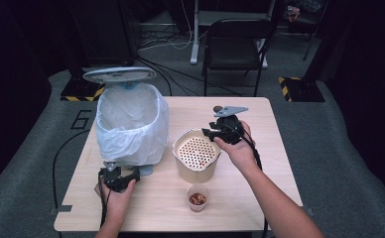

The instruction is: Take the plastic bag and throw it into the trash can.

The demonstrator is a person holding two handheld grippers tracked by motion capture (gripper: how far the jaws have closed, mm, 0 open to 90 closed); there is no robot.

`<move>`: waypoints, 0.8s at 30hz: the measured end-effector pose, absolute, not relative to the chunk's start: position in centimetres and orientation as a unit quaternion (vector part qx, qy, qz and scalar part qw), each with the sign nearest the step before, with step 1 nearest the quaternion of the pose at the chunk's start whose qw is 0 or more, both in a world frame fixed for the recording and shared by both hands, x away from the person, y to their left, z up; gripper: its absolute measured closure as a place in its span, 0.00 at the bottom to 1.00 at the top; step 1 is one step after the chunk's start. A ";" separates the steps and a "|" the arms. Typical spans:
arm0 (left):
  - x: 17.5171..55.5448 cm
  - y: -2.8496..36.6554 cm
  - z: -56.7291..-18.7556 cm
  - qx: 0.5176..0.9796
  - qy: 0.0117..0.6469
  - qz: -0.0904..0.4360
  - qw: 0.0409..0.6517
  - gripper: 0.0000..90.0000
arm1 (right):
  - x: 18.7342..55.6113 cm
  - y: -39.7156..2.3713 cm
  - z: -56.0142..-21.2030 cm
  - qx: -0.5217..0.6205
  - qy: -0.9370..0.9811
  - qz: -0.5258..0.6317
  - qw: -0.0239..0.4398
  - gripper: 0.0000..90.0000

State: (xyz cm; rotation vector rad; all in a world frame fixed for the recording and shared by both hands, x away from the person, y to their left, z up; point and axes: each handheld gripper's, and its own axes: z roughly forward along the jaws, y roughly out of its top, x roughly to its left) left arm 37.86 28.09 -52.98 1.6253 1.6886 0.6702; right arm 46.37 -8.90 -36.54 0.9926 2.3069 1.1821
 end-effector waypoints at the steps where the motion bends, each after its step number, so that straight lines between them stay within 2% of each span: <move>1: 37.9 28.1 -53.0 0.626 0.650 0.258 0.345 0.17 | 46.4 -8.9 -36.5 0.352 0.817 0.419 0.182 0.68; 8: 37.9 28.1 -53.0 0.625 0.650 0.261 0.344 0.17 | 46.2 -10.4 -38.7 0.370 0.816 0.410 0.167 0.70; 15: 37.8 28.0 -53.0 0.625 0.653 0.253 0.345 0.17 | 44.7 -11.0 -39.4 0.366 0.819 0.410 0.165 0.69; 23: 37.8 28.0 -53.0 0.625 0.653 0.252 0.345 0.17 | 41.6 -12.7 -39.0 0.361 0.812 0.431 0.158 0.64; 24: 37.8 28.0 -53.0 0.625 0.653 0.253 0.345 0.17 | 40.7 -13.2 -38.8 0.360 0.808 0.440 0.153 0.61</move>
